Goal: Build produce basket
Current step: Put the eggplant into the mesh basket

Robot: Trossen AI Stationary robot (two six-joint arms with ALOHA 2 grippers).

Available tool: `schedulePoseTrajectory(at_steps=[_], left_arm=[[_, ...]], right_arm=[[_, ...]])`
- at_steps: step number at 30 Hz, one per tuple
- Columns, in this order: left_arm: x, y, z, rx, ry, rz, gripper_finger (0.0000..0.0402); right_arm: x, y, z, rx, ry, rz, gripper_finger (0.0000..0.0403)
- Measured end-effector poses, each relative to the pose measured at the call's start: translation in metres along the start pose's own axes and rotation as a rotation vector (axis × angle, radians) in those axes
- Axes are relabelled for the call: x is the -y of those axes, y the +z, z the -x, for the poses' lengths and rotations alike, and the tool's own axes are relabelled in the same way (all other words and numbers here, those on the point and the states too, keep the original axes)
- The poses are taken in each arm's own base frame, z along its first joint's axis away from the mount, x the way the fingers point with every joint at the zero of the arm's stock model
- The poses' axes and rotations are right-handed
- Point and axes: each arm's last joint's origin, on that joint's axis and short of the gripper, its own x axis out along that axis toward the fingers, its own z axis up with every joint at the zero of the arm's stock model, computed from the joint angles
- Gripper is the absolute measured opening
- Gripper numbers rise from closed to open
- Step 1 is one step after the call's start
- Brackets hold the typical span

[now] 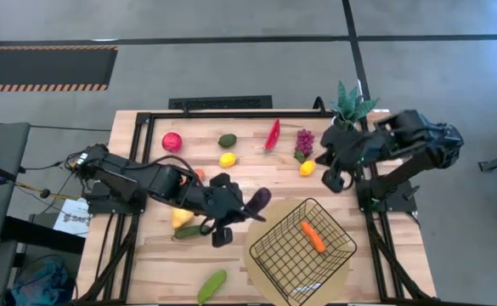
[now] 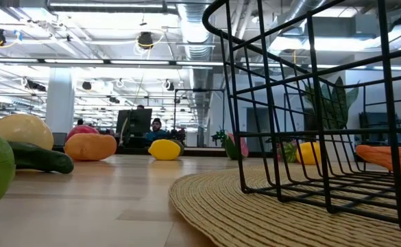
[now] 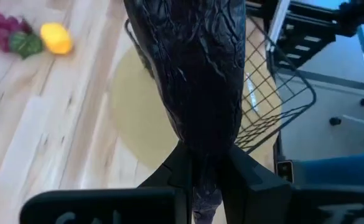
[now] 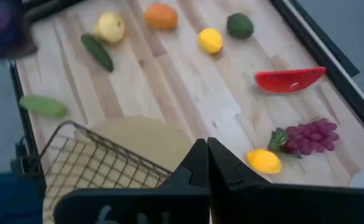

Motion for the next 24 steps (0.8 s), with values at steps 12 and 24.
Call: schedulePoseTrajectory(at_steps=[12,24], left_arm=[[-0.022,0.013,0.004,0.1,0.147,-0.028,0.0022],[-0.034,0.006,0.094,0.283,0.173,-0.019,0.0022]], right_arm=[[-0.026,0.028,-0.022,0.154,0.113,0.132,0.0015],[-0.074,0.058,-0.039,0.427,0.34,0.311,0.0021]])
